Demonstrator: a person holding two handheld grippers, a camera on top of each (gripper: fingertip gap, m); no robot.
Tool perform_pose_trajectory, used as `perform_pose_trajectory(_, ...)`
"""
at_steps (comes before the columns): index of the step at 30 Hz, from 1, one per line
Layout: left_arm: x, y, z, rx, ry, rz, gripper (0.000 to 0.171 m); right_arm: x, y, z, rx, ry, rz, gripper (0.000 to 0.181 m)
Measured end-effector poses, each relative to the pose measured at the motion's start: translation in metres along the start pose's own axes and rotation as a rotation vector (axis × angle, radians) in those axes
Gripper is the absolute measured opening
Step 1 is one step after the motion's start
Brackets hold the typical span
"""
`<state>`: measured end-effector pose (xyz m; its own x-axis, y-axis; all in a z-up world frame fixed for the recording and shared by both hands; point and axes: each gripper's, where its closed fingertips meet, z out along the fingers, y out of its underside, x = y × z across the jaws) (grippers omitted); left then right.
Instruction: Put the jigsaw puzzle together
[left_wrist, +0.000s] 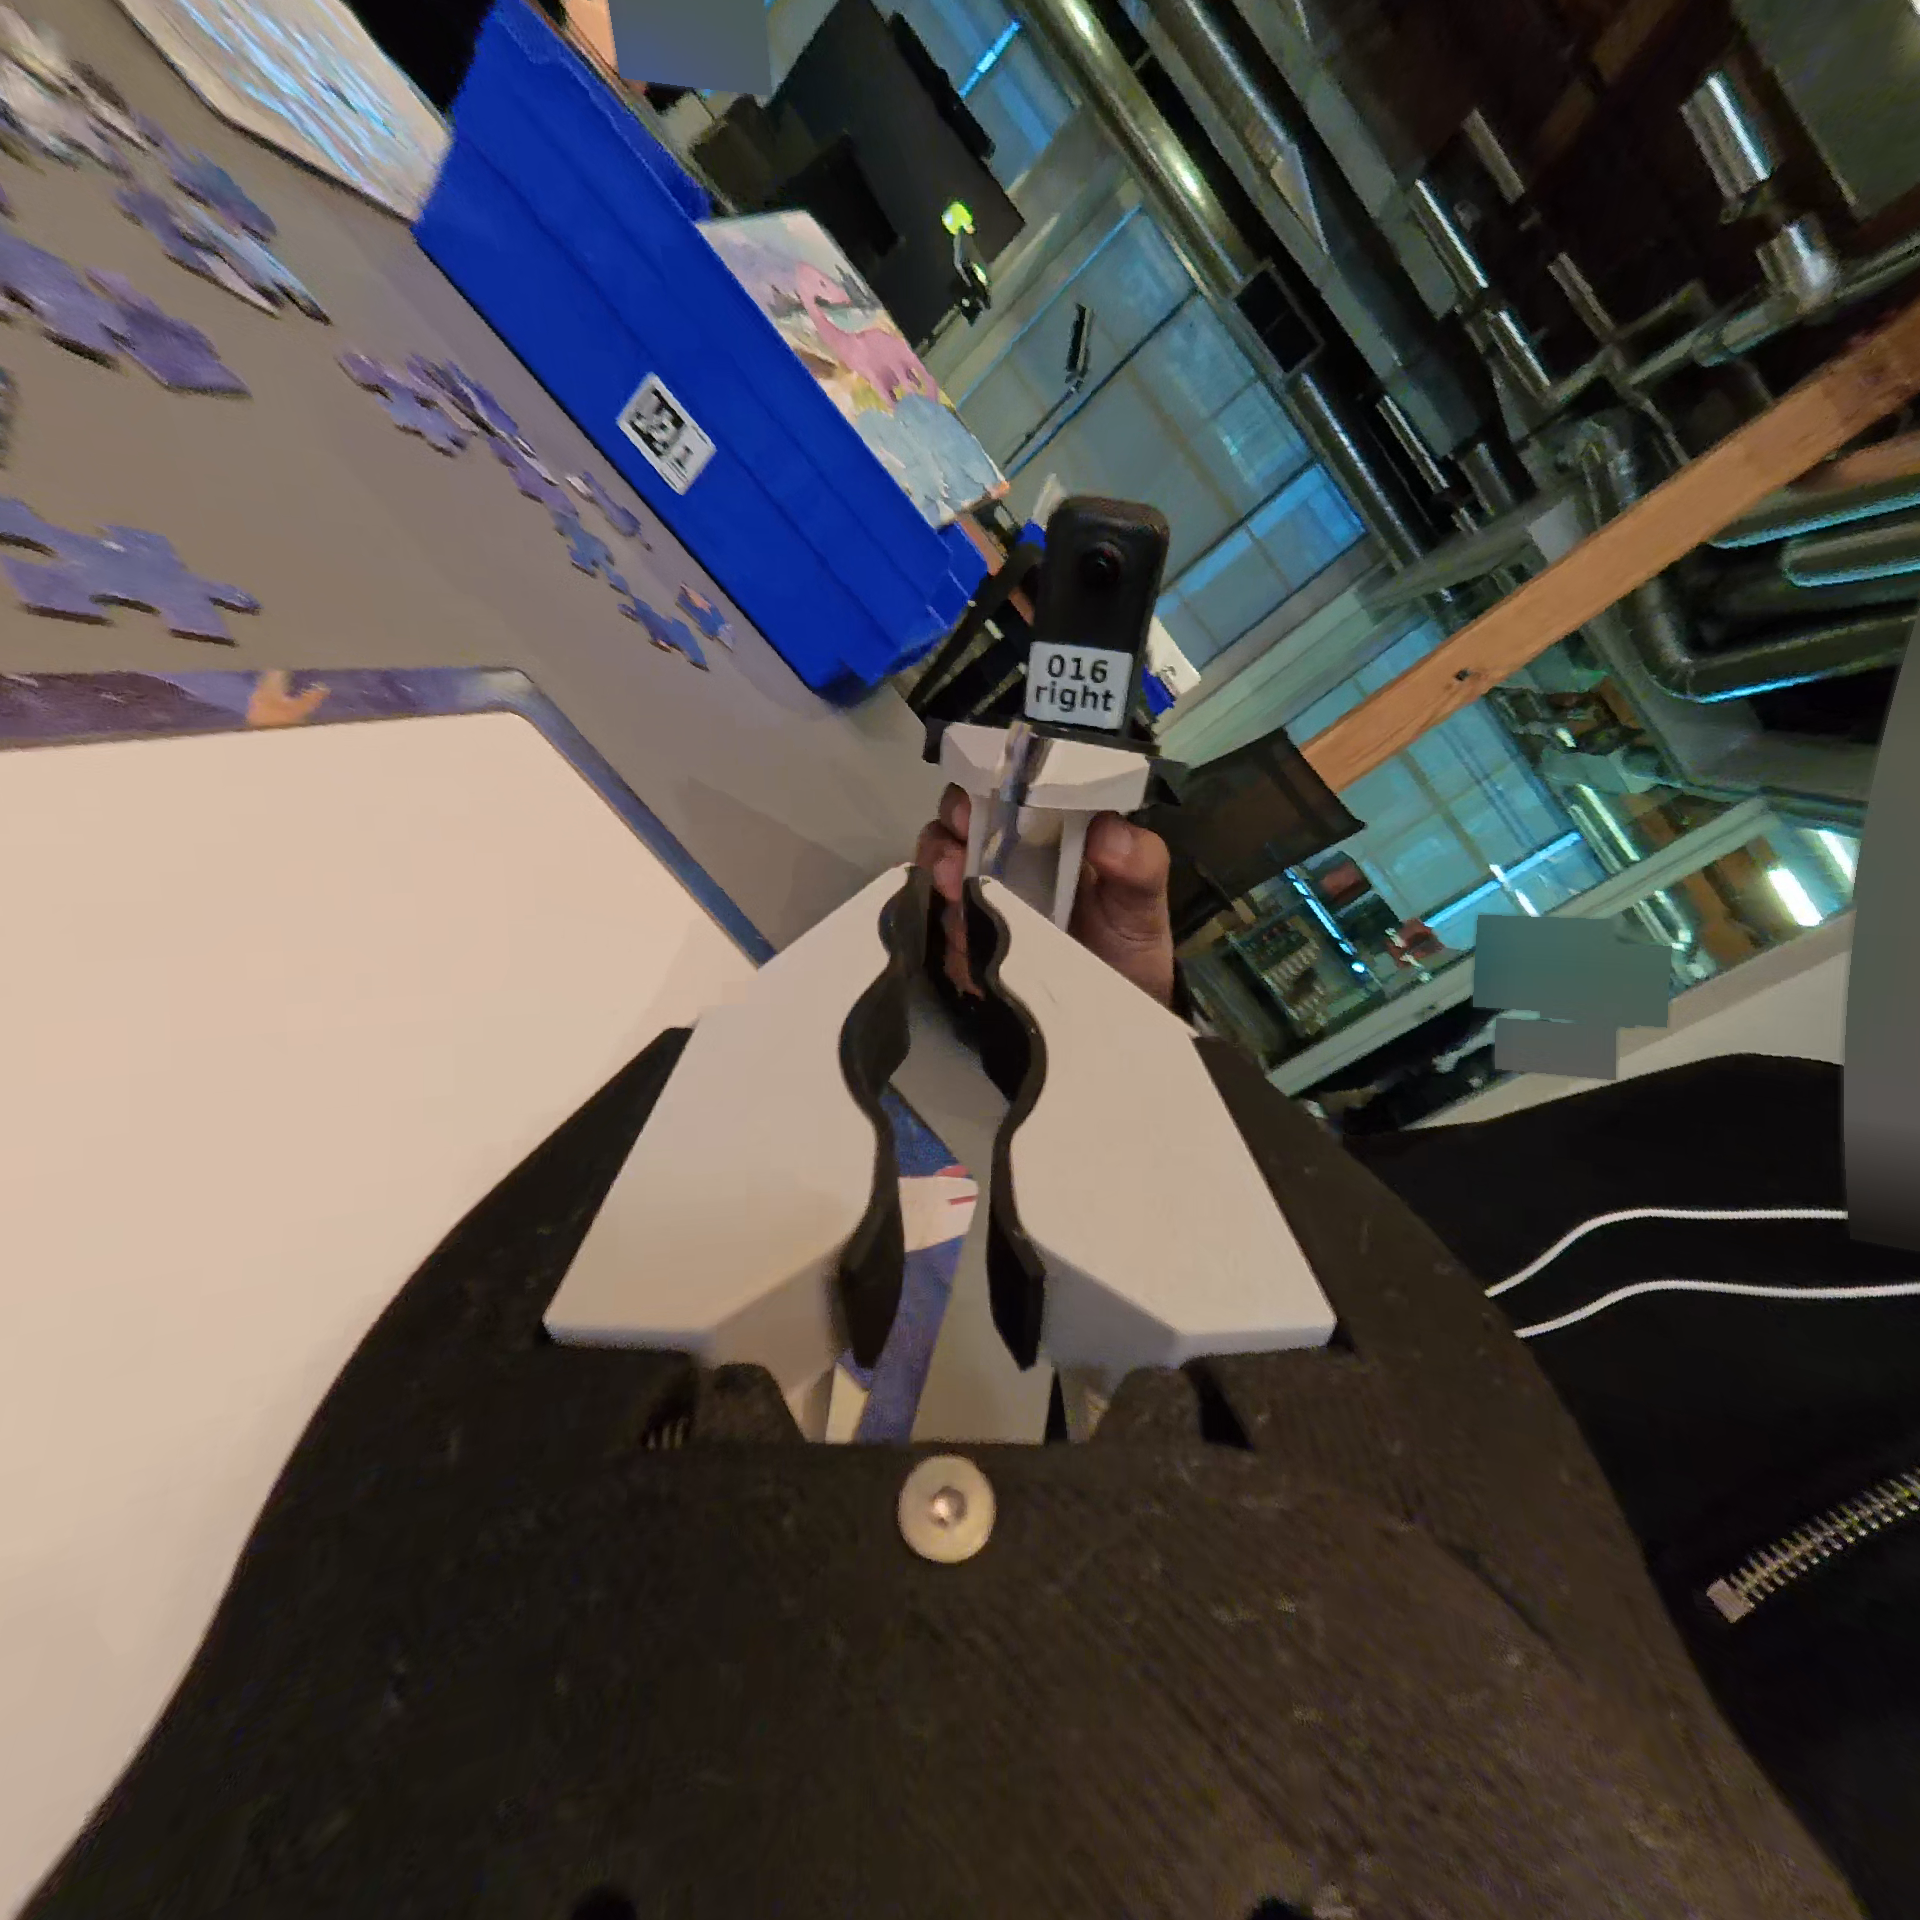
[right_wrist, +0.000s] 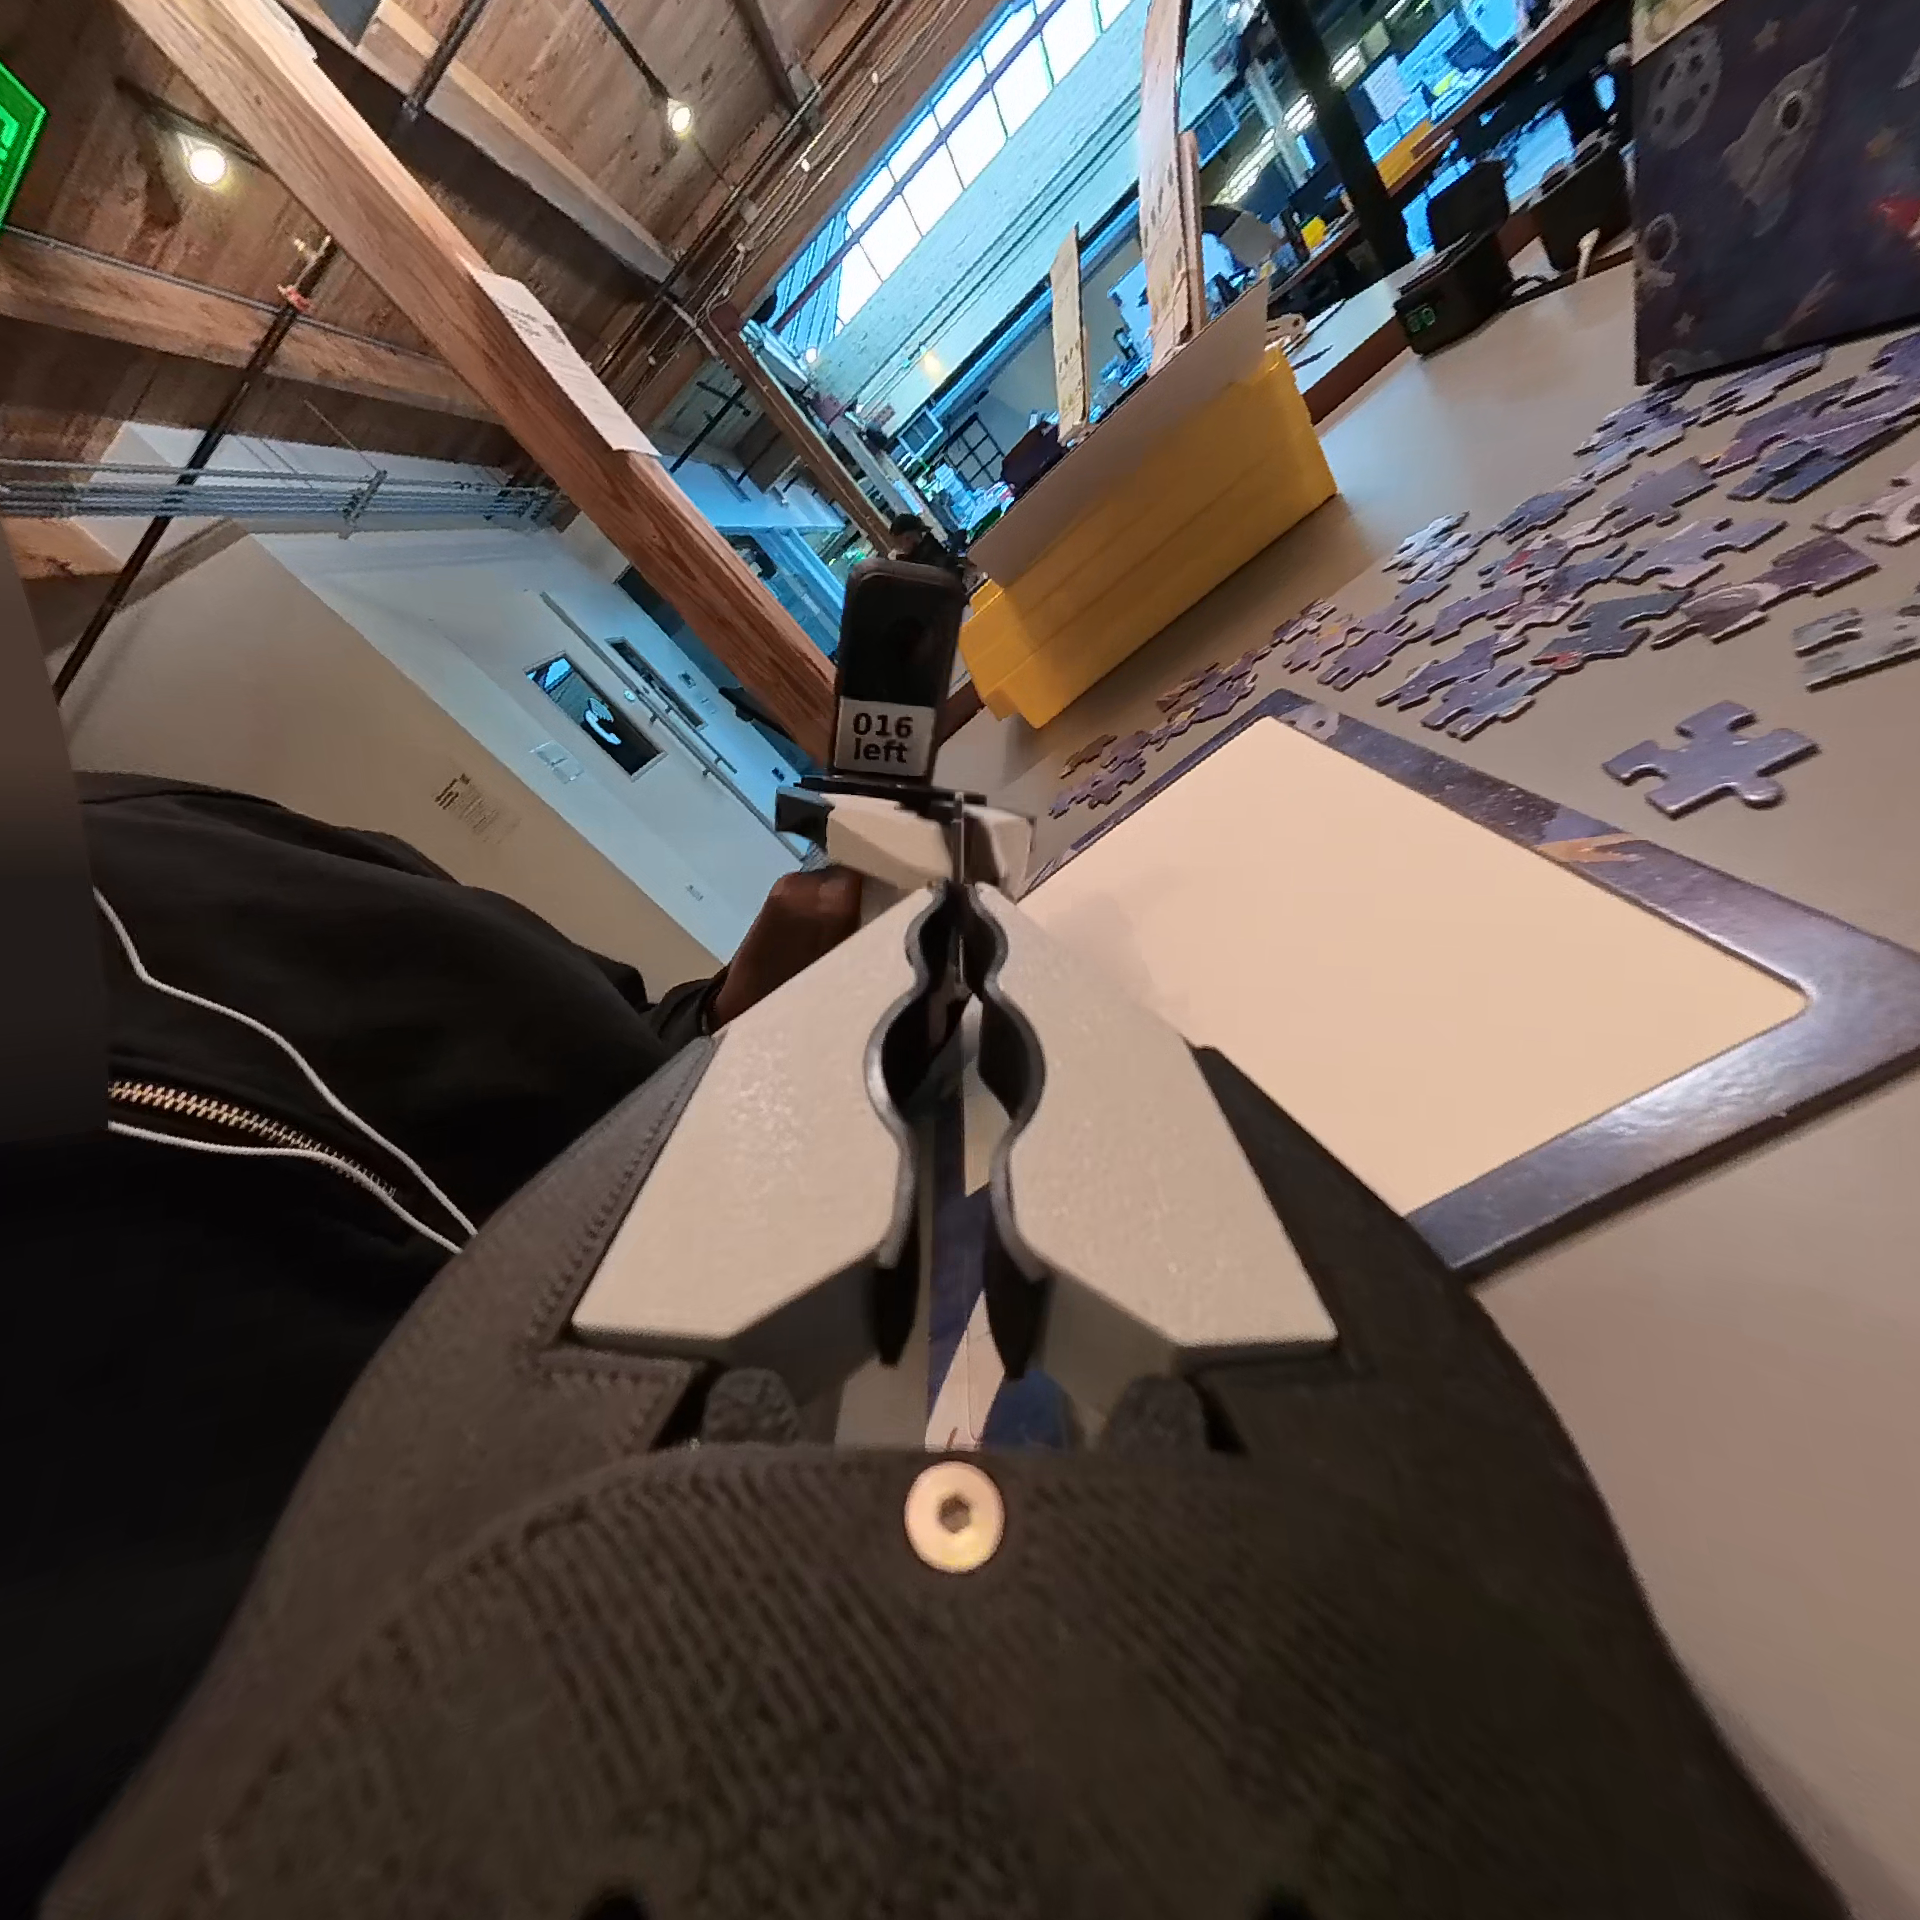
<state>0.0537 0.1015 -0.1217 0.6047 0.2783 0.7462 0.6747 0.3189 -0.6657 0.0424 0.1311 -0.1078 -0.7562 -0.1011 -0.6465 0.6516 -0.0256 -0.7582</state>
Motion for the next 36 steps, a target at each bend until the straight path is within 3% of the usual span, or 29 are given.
perform_pose_trajectory(5,-0.014,-0.019,-0.027,0.035,-0.123,0.110,0.007,0.004,0.000,-0.001,0.000,0.027,-0.012,0.000)
perform_pose_trajectory(12,-0.026,-0.012,-0.040,-0.049,-0.265,0.265,0.009,0.008,0.000,-0.001,-0.002,0.060,-0.020,0.000)
perform_pose_trajectory(28,-0.024,-0.001,-0.034,-0.112,-0.267,0.309,0.012,0.008,0.000,-0.002,0.002,0.063,-0.027,0.000)
perform_pose_trajectory(31,-0.015,0.017,-0.027,-0.213,-0.219,0.368,0.025,0.010,-0.005,-0.005,0.031,0.081,-0.036,0.000)
perform_pose_trajectory(33,0.003,0.037,-0.020,-0.298,-0.131,0.477,0.049,0.010,-0.009,-0.008,0.054,0.072,-0.021,0.000)
perform_pose_trajectory(36,-0.002,0.065,-0.020,-0.452,-0.200,0.657,0.073,0.009,-0.011,-0.009,0.069,0.053,-0.002,0.000)
